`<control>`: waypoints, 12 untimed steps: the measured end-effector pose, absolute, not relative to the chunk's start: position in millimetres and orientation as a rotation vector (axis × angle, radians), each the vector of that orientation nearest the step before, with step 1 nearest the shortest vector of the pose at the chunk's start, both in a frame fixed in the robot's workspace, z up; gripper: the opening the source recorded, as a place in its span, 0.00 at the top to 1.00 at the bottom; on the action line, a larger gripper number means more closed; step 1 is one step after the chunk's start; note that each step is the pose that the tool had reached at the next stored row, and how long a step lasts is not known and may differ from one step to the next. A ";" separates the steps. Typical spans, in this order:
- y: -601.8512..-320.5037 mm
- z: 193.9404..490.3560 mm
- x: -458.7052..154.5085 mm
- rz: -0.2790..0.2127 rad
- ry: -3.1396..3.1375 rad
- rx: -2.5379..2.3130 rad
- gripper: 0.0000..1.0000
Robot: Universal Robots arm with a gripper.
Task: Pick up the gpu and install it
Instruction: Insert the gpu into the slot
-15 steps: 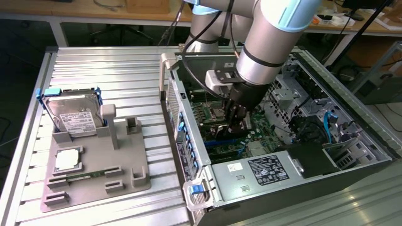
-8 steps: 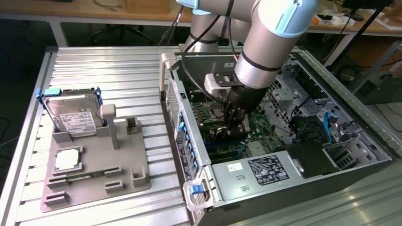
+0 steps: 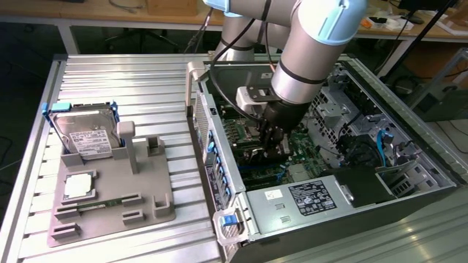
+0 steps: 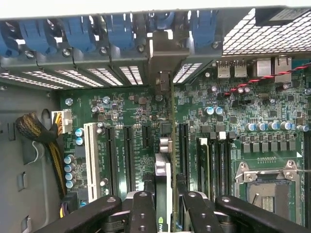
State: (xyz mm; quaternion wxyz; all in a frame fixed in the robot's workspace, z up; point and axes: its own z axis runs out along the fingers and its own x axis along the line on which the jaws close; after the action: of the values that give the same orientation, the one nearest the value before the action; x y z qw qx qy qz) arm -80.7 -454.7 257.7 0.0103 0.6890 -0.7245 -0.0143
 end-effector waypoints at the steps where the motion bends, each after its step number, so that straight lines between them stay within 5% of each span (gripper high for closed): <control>1: -454.7 258.6 -80.3 -0.046 -2.261 2.150 0.73; 12: -456.1 259.3 -80.1 -0.070 -2.257 2.128 0.73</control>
State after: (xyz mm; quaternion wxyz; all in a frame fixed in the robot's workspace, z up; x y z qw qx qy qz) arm -80.1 -456.1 259.3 0.0193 0.6858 -0.7272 -0.0225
